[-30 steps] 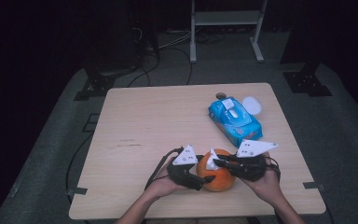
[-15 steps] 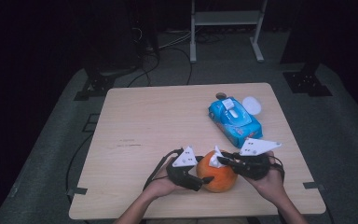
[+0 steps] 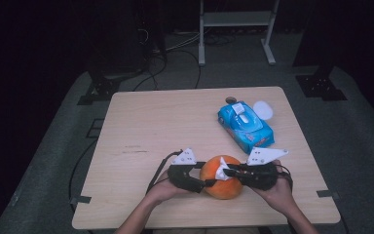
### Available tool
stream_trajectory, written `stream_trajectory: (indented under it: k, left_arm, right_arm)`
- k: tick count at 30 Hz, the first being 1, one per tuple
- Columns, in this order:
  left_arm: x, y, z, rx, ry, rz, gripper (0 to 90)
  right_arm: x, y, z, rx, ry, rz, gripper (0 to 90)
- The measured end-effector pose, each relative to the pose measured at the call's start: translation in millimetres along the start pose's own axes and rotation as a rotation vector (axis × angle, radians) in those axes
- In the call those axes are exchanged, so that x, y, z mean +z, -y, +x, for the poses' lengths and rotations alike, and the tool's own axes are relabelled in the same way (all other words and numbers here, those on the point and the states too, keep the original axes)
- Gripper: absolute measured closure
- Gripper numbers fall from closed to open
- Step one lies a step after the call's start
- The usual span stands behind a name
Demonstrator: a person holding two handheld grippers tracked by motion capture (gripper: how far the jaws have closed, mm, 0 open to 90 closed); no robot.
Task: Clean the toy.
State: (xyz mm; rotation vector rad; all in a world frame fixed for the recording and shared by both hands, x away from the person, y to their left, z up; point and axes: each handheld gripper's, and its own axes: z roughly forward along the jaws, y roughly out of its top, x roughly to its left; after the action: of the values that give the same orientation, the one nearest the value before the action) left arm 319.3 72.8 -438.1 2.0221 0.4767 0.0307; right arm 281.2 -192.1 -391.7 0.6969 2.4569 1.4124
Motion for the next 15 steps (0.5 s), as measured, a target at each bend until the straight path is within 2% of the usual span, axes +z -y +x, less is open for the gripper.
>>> stream_trajectory:
  k: [3,6,8,10,12,13,15]
  left_arm:
    - [-2.0,2.5,3.7,-0.018,-0.014,-0.005,26.3]
    - [-4.9,-1.6,2.5,-0.001,-0.016,-0.041,18.1]
    - [-5.5,-4.5,1.2,-0.019,0.007,-0.072,17.3]
    - [-3.9,-4.7,0.5,-0.012,-0.005,-0.046,17.4]
    - [-4.8,0.1,4.1,-0.015,-0.001,-0.034,19.8]
    - [-5.7,2.2,6.5,-0.030,0.002,-0.034,20.7]
    - [-6.8,5.5,10.1,-0.035,-0.007,-0.022,22.1]
  right_arm:
    - [-2.4,8.5,-7.9,0.022,0.001,0.020,79.3]
    - [-3.7,12.7,-13.0,0.053,-0.002,0.017,79.2]
    - [-1.1,10.0,-9.5,0.044,-0.003,0.014,79.2]
    - [5.9,6.0,-2.0,0.029,-0.022,0.012,79.2]
    - [12.7,2.5,5.7,-0.016,-0.017,0.034,79.1]
    - [13.7,1.7,7.1,-0.029,-0.011,0.039,79.1]
    - [12.5,2.7,4.4,-0.026,-0.010,0.043,79.0]
